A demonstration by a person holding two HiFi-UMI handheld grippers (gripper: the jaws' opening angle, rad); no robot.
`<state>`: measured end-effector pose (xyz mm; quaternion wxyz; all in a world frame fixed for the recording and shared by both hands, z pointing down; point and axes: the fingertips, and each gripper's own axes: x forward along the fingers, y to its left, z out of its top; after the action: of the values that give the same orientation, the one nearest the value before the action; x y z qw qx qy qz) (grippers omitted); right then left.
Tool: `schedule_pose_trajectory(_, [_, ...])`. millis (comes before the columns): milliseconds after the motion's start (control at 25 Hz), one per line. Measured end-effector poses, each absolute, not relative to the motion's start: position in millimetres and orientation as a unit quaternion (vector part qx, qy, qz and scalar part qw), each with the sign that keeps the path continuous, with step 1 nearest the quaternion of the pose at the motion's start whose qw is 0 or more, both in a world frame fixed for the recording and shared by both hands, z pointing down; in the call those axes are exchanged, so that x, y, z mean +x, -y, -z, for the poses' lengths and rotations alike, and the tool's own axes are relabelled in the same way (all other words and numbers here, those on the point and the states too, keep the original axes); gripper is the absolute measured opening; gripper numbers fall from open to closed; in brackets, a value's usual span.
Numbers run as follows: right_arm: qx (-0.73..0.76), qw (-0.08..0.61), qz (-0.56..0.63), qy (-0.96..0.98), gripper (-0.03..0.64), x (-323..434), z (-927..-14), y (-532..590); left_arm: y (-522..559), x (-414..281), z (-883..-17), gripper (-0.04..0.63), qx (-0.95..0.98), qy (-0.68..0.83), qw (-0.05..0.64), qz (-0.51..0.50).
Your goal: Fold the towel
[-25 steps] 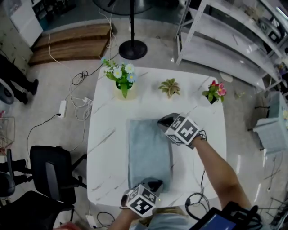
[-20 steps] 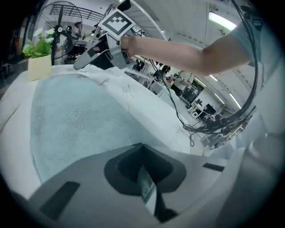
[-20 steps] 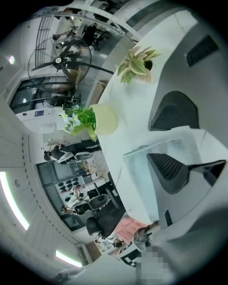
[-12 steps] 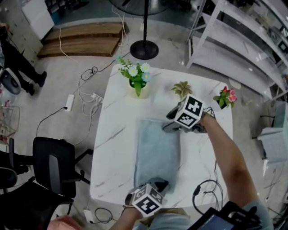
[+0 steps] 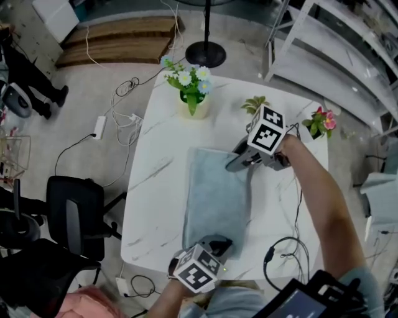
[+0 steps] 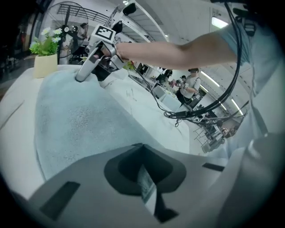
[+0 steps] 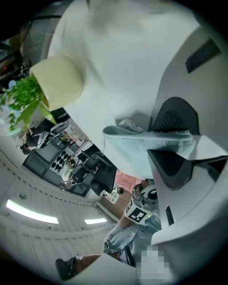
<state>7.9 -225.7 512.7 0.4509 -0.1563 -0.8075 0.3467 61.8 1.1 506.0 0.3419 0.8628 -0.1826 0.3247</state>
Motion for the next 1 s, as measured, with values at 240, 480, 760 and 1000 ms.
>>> schedule_pose_trajectory(240, [-0.09,0.463,-0.19,0.861,0.095,2,-466,217,-5,47,-476,0.008,0.869,0.216,0.348,-0.277])
schedule_pose_trajectory(480, [-0.026,0.46,-0.02,0.887,0.095,-4,-412,178,-29,25,-439,0.008,0.876,0.263,0.333,-0.229])
schedule_pose_trajectory(760, [0.023,0.423,0.103,0.9,0.095,-8,-373,105,-66,-3,-417,0.008,0.877,0.296,0.318,-0.207])
schedule_pose_trajectory(1000, [0.044,0.407,0.174,0.896,0.095,-4,-378,48,-97,-15,-417,0.008,0.877,0.307,0.314,-0.193])
